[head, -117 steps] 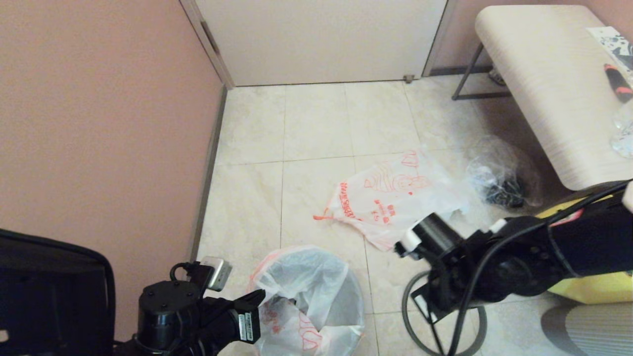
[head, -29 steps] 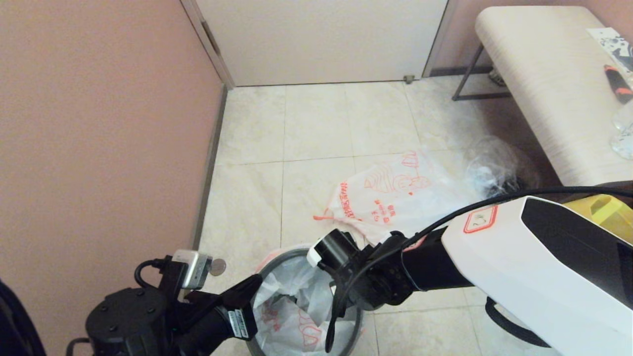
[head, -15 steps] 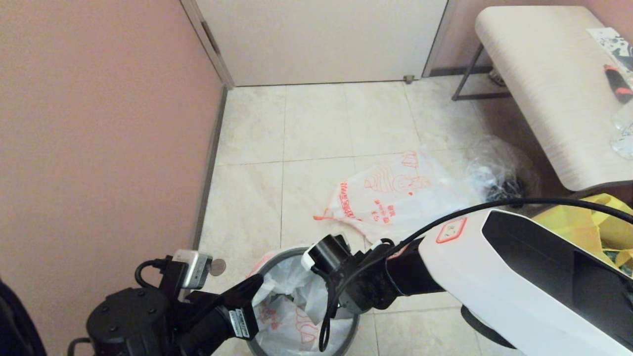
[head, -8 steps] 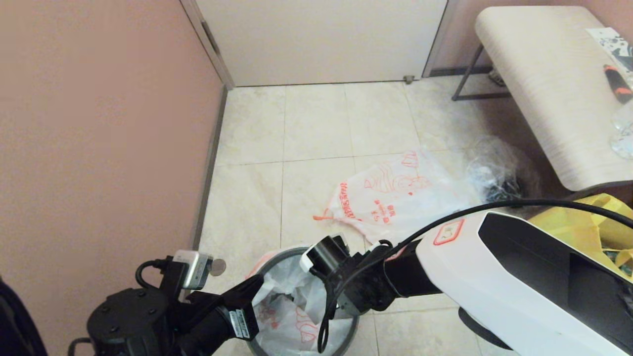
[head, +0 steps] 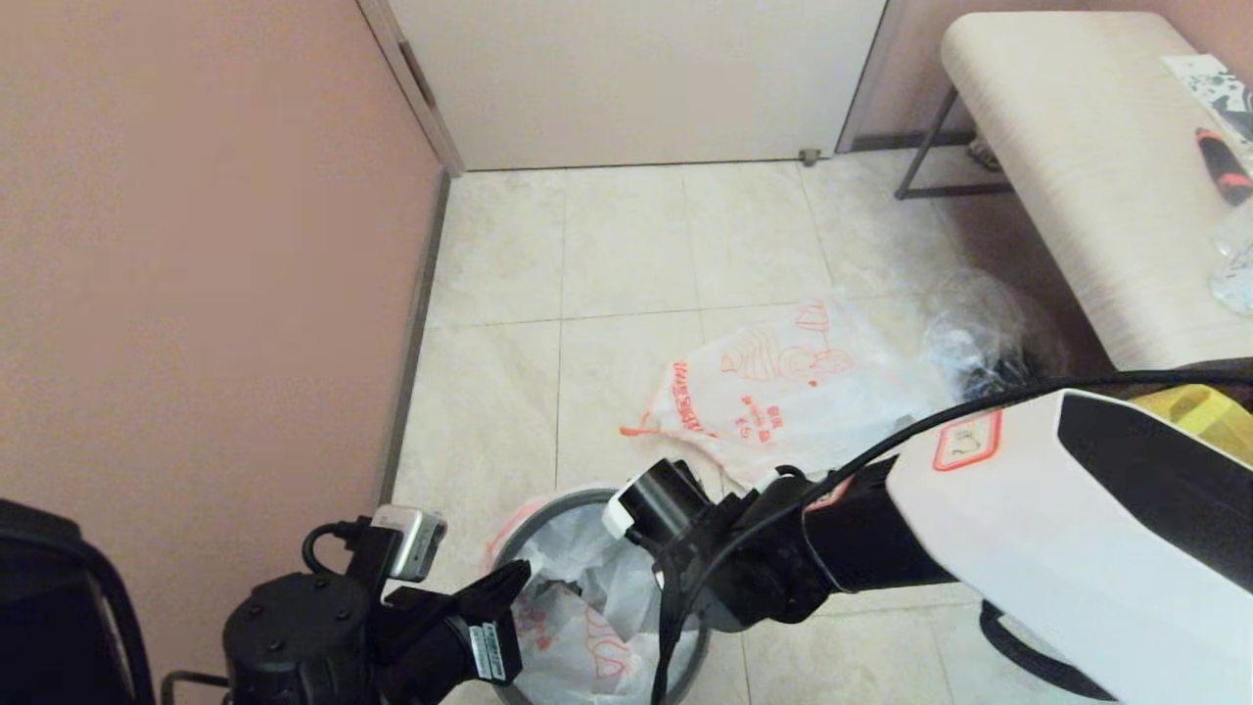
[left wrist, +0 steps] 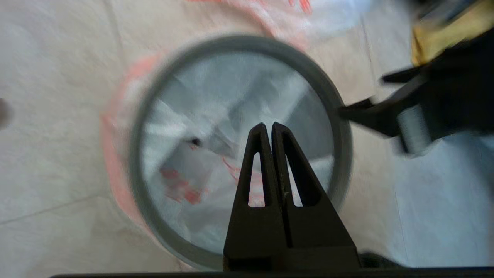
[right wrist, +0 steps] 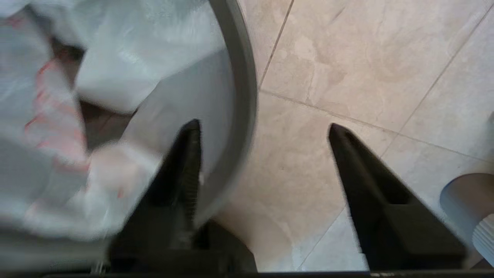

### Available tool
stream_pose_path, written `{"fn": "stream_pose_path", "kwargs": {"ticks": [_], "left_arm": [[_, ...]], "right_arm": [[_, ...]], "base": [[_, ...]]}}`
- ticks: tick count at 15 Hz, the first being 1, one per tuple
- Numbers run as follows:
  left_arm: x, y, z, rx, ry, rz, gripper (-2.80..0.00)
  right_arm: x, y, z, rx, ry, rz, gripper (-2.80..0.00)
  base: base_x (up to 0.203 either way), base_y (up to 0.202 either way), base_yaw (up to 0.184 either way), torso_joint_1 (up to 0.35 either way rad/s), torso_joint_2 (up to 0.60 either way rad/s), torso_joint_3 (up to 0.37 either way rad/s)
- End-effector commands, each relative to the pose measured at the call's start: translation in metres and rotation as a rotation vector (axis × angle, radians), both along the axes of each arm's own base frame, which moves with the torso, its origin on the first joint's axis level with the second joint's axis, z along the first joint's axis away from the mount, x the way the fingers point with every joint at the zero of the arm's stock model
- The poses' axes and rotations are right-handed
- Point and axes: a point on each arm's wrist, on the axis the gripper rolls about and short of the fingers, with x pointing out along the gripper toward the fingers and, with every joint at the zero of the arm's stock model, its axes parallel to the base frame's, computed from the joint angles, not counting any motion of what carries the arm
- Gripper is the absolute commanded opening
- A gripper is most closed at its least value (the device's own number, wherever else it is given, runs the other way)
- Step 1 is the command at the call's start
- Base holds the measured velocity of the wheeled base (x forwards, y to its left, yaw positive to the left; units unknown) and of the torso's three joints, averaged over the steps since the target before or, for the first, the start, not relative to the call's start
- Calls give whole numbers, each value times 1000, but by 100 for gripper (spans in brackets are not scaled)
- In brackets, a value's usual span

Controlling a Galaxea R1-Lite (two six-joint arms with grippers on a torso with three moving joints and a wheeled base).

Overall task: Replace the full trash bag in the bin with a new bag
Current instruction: Place the trash can ring on the trash can

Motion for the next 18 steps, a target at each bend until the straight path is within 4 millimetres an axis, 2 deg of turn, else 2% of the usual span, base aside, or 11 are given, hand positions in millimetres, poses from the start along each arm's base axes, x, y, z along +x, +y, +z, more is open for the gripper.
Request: {"fn": "stream_pose_path", "kwargs": {"ticks": [1, 2, 3, 5, 6, 9, 11, 13, 18], "left_arm": [[3, -2, -10, 7, 45, -20, -280], [5, -3, -18, 7, 91, -47, -280], [8, -3, -28, 16, 143, -75, -280], [17, 2, -49, 60, 231, -79, -280], [24, 8, -58, 95, 254, -61, -280], [32, 25, -69, 118, 302, -59, -280], [35, 33, -77, 167, 328, -51, -280], [34, 36, -88, 225, 360, -47, -280], [40, 34, -115, 287, 425, -9, -280]], "right_arm": [[-12, -21, 34, 65, -1, 14, 0], [-17, -32, 39, 123, 67, 65, 0], [-20, -44, 40, 194, 170, 159, -280], [-16, -70, 30, 254, 294, 362, -280], [-9, -76, 20, 256, 303, 392, -280], [15, -82, -13, 264, 320, 420, -280], [30, -91, -23, 311, 311, 453, -280], [43, -97, -37, 342, 301, 457, -280], [69, -106, -97, 319, 304, 486, -280]], "base": [[0, 0, 0, 0, 0, 0], [0, 0, 0, 0, 0, 0], [0, 0, 0, 0, 0, 0], [0, 0, 0, 0, 0, 0], [0, 0, 0, 0, 0, 0], [0, 0, 0, 0, 0, 0], [0, 0, 0, 0, 0, 0], [0, 0, 0, 0, 0, 0], [0, 0, 0, 0, 0, 0]]}}
